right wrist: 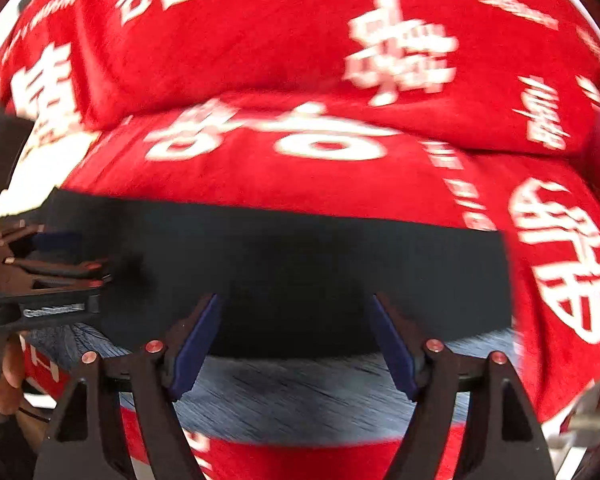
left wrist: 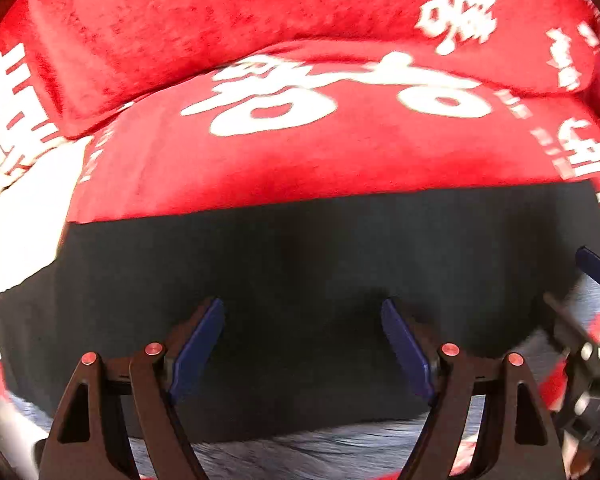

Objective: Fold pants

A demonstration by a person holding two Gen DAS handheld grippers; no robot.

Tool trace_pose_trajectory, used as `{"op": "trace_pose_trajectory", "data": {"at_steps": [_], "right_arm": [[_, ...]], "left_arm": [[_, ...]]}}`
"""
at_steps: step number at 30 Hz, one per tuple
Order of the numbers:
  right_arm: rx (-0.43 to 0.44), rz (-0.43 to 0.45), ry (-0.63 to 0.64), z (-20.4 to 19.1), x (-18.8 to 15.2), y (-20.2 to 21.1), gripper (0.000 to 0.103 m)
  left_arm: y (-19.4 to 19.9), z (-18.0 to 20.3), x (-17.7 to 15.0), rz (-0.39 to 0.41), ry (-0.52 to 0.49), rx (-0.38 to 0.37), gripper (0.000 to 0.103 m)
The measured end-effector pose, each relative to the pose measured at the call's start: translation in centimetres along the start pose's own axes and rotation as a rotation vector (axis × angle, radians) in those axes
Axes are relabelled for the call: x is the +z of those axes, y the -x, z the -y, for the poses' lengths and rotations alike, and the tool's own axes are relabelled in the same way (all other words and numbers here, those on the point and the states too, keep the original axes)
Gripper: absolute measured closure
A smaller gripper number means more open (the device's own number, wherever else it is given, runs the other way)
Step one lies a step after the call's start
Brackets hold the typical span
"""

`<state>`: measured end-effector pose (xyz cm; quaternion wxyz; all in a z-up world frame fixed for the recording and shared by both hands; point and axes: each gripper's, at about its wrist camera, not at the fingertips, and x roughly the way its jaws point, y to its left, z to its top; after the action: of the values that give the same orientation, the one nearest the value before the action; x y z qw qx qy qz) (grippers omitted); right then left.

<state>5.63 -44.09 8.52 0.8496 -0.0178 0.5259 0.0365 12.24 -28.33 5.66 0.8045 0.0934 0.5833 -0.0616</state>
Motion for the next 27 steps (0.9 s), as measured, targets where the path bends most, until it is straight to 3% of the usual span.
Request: {"op": "trace_pose_trajectory", "data": {"at_steps": [1, 2, 4, 8, 9, 10, 15, 18, 20, 21, 23, 27], "right_arm": [[0.005, -0.030, 0.022, -0.6, 0.0, -0.9, 0.024], [-0.016, -0.059, 0.046, -0.8, -0.2, -2.0, 0.024], [-0.047, -0.036, 0.043, 0.2, -1.1, -2.3, 0.019], [-0.174, -0.045, -0.225, 7.5, -1.8, -1.2, 0.018], [-0.237, -0.037, -0.246, 8.3, -1.7, -0.5, 0.018], [-0.247, -0.020, -0.246, 8.4, -1.0, -0.3, 0.018], [-0.014, 0.058, -0.177, 1.9, 2.3, -0.1, 0.016], [-0.055, 0.040, -0.120, -2.4, 4.9, -2.9, 0.016], [-0.050, -0.006, -0.112, -3.2, 5.6, -4.8, 0.016], [-0.071, -0.031, -0.094, -3.5, 5.8, -5.8, 0.016], [-0.164, -0.025, -0.060, -2.9, 6.0, -6.3, 0.014], [-0.327, -0.042, -0.195, 2.0, 5.3, -5.1, 0.013]], "left_arm": [[-0.3, -0.6, -0.2, -0.011, 0.006, 0.015, 0.021], [-0.4, -1.6, -0.5, -0.010, 0.024, -0.014, 0.021], [-0.4, -4.1, -1.3, -0.027, 0.062, -0.018, 0.021], [0.0, -8.2, -2.8, -0.028, 0.126, -0.022, 0.021], [0.2, -8.8, -3.0, -0.021, 0.138, -0.015, 0.021], [0.5, -9.1, -3.0, -0.010, 0.157, -0.013, 0.021], [0.9, -7.1, -0.3, 0.034, 0.169, -0.070, 0.021], [-0.2, -5.2, 1.9, 0.034, 0.147, 0.015, 0.021], [-1.3, -4.5, 2.6, 0.012, 0.121, 0.103, 0.020], [-1.6, -4.4, 2.7, 0.003, 0.119, 0.129, 0.012], [-1.2, -5.0, 2.6, 0.027, 0.120, 0.170, 0.009], [-0.7, -7.6, 2.0, 0.055, 0.139, 0.196, 0.009]]}}
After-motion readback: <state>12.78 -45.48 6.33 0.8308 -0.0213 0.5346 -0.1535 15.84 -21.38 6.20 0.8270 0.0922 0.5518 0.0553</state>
